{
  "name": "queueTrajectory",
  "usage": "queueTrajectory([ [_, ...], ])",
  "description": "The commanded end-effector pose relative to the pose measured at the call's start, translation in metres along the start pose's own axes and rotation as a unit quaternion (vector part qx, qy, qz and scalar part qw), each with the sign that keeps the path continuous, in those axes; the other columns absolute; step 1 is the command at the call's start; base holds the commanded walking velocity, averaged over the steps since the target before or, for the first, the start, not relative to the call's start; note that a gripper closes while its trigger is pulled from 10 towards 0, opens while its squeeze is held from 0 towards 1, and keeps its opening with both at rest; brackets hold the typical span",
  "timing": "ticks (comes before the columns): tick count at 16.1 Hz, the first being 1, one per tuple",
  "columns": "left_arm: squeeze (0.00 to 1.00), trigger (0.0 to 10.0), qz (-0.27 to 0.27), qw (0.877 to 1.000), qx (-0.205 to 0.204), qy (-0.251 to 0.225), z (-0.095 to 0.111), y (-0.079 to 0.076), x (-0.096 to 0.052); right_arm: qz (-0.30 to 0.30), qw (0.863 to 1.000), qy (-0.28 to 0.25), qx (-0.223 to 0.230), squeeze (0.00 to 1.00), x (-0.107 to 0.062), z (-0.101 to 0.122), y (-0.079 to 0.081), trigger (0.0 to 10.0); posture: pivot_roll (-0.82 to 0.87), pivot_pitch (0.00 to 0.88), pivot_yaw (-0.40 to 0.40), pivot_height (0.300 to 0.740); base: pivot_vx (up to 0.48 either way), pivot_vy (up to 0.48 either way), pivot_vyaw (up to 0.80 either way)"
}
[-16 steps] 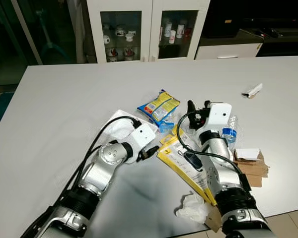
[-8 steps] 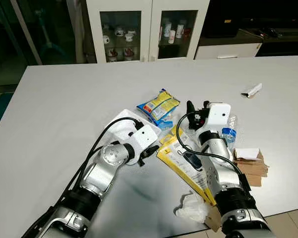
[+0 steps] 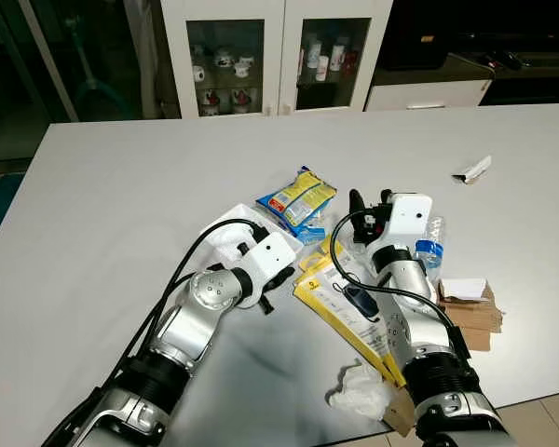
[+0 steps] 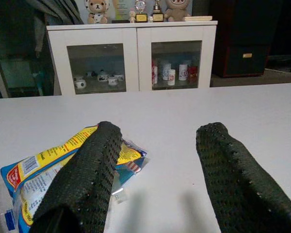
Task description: Picking trash to rubbish bin
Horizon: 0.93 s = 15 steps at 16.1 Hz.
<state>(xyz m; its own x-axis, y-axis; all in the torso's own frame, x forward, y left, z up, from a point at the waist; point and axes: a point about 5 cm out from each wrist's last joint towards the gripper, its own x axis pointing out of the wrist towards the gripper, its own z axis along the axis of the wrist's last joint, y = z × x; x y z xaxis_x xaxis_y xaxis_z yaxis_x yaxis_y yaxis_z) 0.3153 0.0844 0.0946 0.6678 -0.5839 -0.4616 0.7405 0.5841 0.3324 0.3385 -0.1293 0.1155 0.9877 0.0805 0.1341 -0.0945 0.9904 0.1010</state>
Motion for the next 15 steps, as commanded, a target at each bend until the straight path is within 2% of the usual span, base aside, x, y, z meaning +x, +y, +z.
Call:
queueTrajectory([
  [1, 0.00, 0.0, -0.008, 0.998, -0.024, 0.053, -0.023, -0.008, 0.000, 0.003, 1.000, 0.005, 0.006, 0.00, 0.002, 0.001, 0.001, 10.0, 0.06, 0.032, -0.038, 0.740, 0.000, 0.000, 0.00],
  [3, 0.00, 0.0, 0.010, 0.998, -0.024, 0.056, -0.024, -0.004, -0.001, 0.004, 1.000, 0.005, 0.007, 0.00, 0.002, 0.000, 0.002, 10.0, 0.06, 0.031, -0.038, 0.740, 0.000, 0.000, 0.00],
  [4, 0.00, 1.5, 0.059, 0.996, -0.016, 0.064, -0.023, 0.007, -0.001, 0.004, 1.000, 0.005, 0.007, 0.00, 0.002, 0.000, 0.002, 10.0, 0.06, 0.031, -0.038, 0.740, 0.000, 0.000, 0.00],
  [5, 0.00, 10.0, 0.129, 0.990, -0.007, 0.064, -0.020, 0.024, -0.003, 0.004, 1.000, 0.004, 0.007, 0.00, 0.002, 0.000, 0.002, 10.0, 0.06, 0.031, -0.038, 0.740, 0.000, 0.000, 0.00],
  [6, 0.00, 10.0, 0.171, 0.984, 0.000, 0.059, -0.017, 0.035, -0.006, 0.004, 1.000, 0.004, 0.007, 0.00, 0.002, 0.000, 0.002, 10.0, 0.06, 0.026, -0.036, 0.740, 0.000, 0.000, 0.00],
  [8, 0.00, 10.0, 0.247, 0.967, 0.042, 0.051, -0.010, 0.054, -0.013, 0.004, 1.000, 0.004, 0.007, 0.00, 0.003, 0.000, 0.002, 10.0, 0.06, 0.023, -0.035, 0.740, 0.000, 0.000, 0.00],
  [10, 0.00, 10.0, 0.300, 0.951, 0.057, 0.041, -0.005, 0.067, -0.021, 0.004, 1.000, 0.003, 0.008, 0.00, 0.003, 0.000, 0.003, 10.0, 0.06, 0.018, -0.033, 0.740, 0.000, 0.000, 0.00],
  [11, 0.00, 10.0, 0.342, 0.937, 0.065, 0.023, 0.000, 0.074, -0.025, 0.004, 1.000, 0.003, 0.008, 0.00, 0.003, 0.000, 0.003, 10.0, 0.06, 0.015, -0.030, 0.740, 0.000, 0.000, 0.00],
  [14, 0.00, 10.0, 0.391, 0.918, 0.047, -0.046, 0.017, 0.077, -0.030, 0.005, 1.000, 0.002, 0.009, 0.00, 0.003, 0.001, 0.003, 10.0, 0.06, 0.015, -0.030, 0.740, 0.000, 0.000, 0.00],
  [15, 0.00, 10.0, 0.409, 0.908, 0.044, -0.080, 0.026, 0.075, -0.032, 0.004, 1.000, 0.000, 0.009, 0.00, 0.003, 0.001, 0.003, 10.0, 0.06, 0.015, -0.030, 0.740, 0.000, 0.000, 0.00],
])
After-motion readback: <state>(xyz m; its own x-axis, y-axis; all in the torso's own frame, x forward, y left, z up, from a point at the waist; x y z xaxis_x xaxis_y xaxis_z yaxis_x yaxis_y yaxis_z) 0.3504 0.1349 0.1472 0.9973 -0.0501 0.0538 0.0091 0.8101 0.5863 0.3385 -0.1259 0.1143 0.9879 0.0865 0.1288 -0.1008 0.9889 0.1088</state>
